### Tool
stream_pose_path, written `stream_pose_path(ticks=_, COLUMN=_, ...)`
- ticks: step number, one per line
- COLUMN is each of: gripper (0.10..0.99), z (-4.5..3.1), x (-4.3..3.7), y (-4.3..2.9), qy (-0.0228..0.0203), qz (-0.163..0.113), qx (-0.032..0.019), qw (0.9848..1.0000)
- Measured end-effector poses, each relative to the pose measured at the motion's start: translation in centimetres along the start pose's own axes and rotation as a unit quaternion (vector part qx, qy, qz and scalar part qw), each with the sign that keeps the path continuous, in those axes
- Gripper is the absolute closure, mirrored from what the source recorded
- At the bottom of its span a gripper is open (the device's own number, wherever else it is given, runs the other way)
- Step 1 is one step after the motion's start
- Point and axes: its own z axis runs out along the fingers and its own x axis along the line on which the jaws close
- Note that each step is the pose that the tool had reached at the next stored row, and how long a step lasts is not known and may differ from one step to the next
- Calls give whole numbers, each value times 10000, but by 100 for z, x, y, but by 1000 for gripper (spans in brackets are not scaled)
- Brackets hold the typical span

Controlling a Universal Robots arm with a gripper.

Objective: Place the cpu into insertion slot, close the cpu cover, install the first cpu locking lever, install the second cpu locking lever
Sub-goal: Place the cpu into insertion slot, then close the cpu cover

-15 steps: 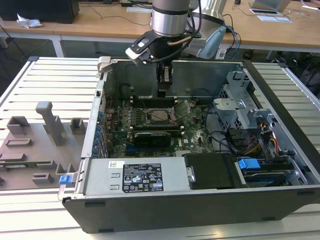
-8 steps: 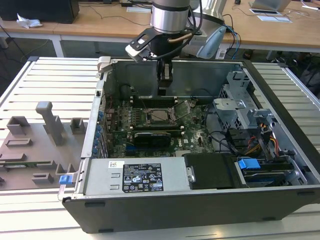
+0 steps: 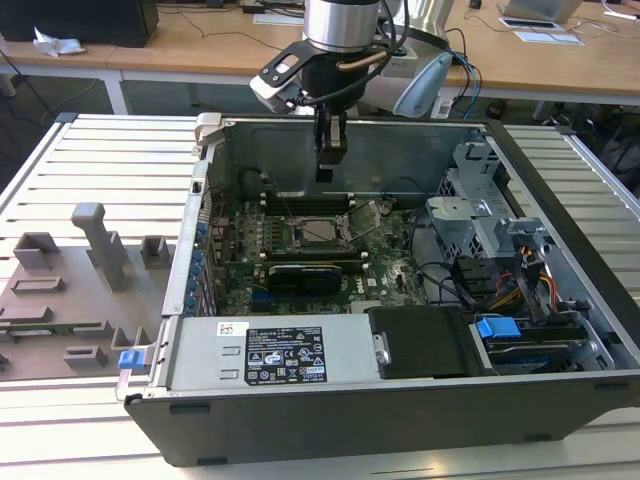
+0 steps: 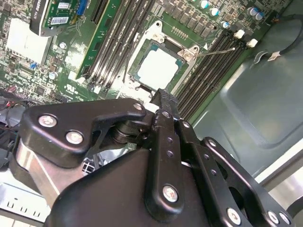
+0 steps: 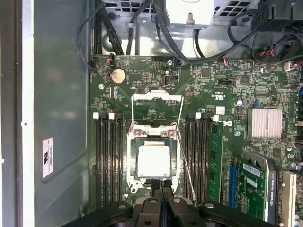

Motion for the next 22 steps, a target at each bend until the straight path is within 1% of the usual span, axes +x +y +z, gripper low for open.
stream_pose_path(ticks=13, gripper=980, z=-7, x=-1, y=0, qy=-2, qz=0, qx=1, qw=10000)
stream_pose_path(ticks=17, gripper=980, z=-8, x=-2, y=83, qy=-2, qz=0, qx=1, qw=10000)
stream_pose_path(ticks=22, gripper=980, z=-9, x=-2, y=152, qy=-2, qz=0, qx=1, qw=10000)
